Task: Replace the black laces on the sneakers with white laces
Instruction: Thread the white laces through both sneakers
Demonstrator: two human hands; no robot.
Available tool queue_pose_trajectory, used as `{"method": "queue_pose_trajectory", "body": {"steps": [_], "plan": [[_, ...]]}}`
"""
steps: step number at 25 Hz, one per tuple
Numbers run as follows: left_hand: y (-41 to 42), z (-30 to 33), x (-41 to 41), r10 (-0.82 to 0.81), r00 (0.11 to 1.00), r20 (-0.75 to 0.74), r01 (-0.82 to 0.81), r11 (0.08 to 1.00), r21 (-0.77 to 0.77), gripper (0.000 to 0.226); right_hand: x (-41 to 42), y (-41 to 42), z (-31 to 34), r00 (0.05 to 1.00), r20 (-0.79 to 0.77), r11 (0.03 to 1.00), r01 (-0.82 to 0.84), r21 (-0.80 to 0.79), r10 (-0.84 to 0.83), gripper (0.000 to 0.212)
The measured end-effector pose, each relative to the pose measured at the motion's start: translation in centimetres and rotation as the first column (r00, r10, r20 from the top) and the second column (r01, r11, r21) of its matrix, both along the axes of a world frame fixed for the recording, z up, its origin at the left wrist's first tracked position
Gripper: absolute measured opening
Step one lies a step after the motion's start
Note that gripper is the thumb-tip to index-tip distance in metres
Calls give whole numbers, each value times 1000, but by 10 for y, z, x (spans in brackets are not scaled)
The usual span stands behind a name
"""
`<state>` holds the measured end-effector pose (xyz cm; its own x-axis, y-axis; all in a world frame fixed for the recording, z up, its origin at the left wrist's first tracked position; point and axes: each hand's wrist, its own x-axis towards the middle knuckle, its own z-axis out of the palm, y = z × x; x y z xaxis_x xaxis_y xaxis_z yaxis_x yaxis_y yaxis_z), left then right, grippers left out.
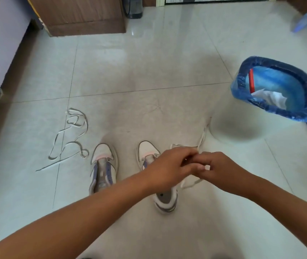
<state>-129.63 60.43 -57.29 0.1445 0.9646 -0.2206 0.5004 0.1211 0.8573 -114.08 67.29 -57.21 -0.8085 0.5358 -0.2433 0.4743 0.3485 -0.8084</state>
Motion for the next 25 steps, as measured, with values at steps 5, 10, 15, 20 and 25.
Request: {"method": "queue_pose_trajectory", "body": {"steps": [5, 10, 15, 20, 25], "plan": [[-1, -9, -30, 33, 996, 81, -10, 963, -270, 30, -2, 5, 0, 994, 2, 978, 112, -174, -113, 7], [-5, -9, -45, 200, 934, 297, -117, 954, -275, 26, -11, 14, 13, 973, -139, 952, 143, -271, -185, 6], [2, -3, -46, 183, 887, 423, -93, 970, -224, 28, -20, 18, 18, 975, -145, 973, 137, -188, -165, 5], [4, -3, -83, 307, 771, 558, -78, 915, -395, 26, -9, 42, 18, 985, -31, 980, 164, -116, -169, 11], [-11, -2, -132, 382, 871, 310, -243, 882, -404, 31, 18, 74, 14, 965, 141, 974, 225, -6, -222, 14]]}}
